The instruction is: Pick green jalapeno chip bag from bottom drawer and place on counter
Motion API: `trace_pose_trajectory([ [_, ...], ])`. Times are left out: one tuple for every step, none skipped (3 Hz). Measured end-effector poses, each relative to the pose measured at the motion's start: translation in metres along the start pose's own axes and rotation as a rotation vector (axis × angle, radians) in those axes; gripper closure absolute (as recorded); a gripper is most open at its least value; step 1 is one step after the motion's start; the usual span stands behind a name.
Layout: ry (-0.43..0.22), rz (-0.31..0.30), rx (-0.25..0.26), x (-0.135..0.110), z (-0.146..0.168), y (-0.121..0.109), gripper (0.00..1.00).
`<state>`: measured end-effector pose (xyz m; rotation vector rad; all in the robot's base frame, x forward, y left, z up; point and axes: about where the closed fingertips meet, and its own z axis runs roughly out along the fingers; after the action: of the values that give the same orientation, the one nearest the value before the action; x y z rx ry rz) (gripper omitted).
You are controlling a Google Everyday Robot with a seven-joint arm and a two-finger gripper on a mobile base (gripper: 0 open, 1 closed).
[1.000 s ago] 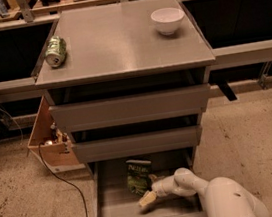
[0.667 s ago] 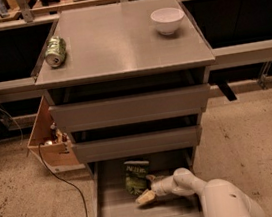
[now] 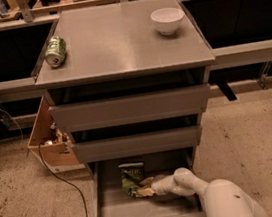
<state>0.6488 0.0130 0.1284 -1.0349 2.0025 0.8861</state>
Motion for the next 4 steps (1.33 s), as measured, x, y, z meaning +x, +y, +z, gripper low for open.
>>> trace_pose_trajectory([
  [-0.032,-0.006,0.044,-0.008,-0.018,0.001,0.86],
  [-0.058,-0.019,0.105,-0.019,-0.047,0.004,1.00],
  [-0.051,-0.029,0.146,-0.032,-0.080,0.013,1.00],
  [-0.023,-0.027,0.201,-0.050,-0.126,0.022,1.00],
])
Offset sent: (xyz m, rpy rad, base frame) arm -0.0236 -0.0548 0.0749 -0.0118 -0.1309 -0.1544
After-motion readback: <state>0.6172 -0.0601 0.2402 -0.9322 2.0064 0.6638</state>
